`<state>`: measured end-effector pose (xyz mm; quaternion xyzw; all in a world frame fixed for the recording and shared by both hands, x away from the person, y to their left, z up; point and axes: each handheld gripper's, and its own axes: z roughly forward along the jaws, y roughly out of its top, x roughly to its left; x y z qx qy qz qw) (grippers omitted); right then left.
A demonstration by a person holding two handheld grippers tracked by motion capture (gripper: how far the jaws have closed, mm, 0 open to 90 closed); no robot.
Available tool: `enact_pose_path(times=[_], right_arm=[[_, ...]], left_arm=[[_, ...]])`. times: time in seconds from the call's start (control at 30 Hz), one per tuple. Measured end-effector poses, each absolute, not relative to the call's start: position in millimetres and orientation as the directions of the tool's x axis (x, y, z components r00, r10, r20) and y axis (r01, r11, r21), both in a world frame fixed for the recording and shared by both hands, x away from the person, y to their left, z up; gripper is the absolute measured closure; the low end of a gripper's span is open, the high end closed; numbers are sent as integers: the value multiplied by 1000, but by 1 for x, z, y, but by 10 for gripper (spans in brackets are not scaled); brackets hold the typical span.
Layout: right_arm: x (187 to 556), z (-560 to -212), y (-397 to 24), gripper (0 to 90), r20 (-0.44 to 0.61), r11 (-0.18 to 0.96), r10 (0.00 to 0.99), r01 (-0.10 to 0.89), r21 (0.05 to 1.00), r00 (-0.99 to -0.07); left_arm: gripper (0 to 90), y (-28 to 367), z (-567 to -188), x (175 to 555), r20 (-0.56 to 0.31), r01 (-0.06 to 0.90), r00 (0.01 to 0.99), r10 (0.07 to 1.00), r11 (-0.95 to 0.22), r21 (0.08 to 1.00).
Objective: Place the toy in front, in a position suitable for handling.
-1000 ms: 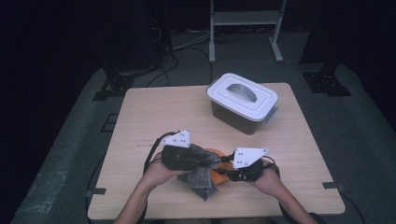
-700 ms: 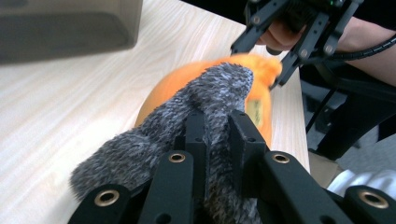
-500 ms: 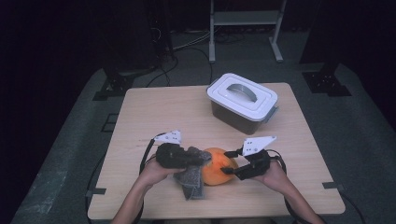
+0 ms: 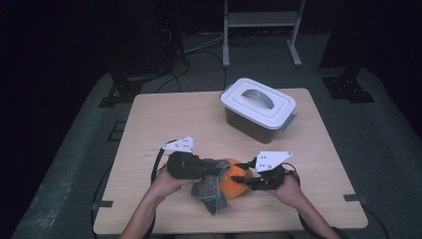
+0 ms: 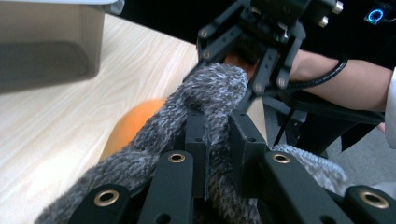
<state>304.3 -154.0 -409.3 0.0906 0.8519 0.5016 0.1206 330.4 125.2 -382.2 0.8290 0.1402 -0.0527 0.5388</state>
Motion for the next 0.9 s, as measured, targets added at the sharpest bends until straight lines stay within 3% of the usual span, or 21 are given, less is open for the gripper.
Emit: enact_pose_path(times=[0.3, 0.43, 0.5, 0.67, 0.8, 0.83, 0.9], right_arm=[[310, -414, -162, 568, -73, 491, 266, 70, 868, -961], [316, -417, -175, 551, -4, 479, 269, 131, 868, -963], [318, -415, -179, 457, 58, 470, 259, 178, 864, -964], [324, -410, -182, 353, 115, 423, 284, 232, 876, -952], [324, -417, -175, 329, 136, 437, 287, 255, 863, -948], [323, -419, -172, 331, 133, 441, 293, 257, 860, -947], [318, -418, -166, 468, 85, 465, 310, 229, 855, -947]], left_arm=[[793, 132, -399, 339, -237, 321, 942, 236, -441, 838], [793, 138, -407, 342, -253, 351, 930, 265, -446, 823], [793, 137, -409, 343, -261, 352, 932, 253, -446, 823], [792, 134, -408, 341, -252, 340, 937, 243, -460, 820], [790, 131, -407, 339, -243, 332, 939, 242, -463, 822], [790, 130, -407, 339, -243, 333, 939, 244, -462, 822], [790, 130, -406, 339, -231, 329, 939, 254, -467, 821]])
